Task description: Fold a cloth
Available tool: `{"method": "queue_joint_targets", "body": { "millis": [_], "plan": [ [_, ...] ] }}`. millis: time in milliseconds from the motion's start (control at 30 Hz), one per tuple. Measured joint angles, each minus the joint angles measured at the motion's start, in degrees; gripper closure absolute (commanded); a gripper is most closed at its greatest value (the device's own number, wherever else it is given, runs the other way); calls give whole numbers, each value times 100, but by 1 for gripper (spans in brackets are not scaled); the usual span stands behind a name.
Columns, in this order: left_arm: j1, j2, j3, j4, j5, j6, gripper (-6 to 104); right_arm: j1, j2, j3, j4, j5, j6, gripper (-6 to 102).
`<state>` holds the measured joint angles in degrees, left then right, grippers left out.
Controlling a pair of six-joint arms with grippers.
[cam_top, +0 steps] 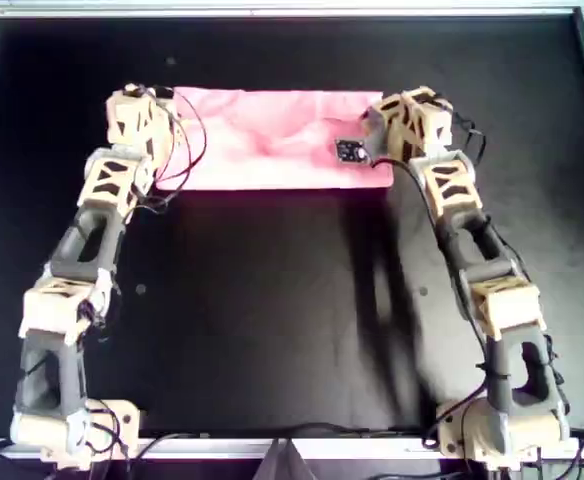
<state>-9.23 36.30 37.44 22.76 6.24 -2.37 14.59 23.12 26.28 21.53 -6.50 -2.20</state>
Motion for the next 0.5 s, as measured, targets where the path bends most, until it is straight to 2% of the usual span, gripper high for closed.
{"method": "queue_joint_targets", "body": {
  "millis": [67, 167, 333, 433, 500],
  "plan": [
    [0, -149, -202, 0, 0, 0, 98, 0, -202, -220, 0, 0, 0, 94],
    [0, -325, -369, 0, 70, 0, 91, 0, -457, -466, 0, 9, 0, 83],
    [9, -352, -378, 0, 79, 0, 61, -62, -571, -580, 0, -26, 0, 57],
    [53, -352, -378, 0, 53, 0, 47, -272, -563, -589, 0, 44, 0, 48],
    [97, -352, -378, 0, 35, 0, 43, -431, -571, -580, 0, 44, 0, 45]
  ]
}}
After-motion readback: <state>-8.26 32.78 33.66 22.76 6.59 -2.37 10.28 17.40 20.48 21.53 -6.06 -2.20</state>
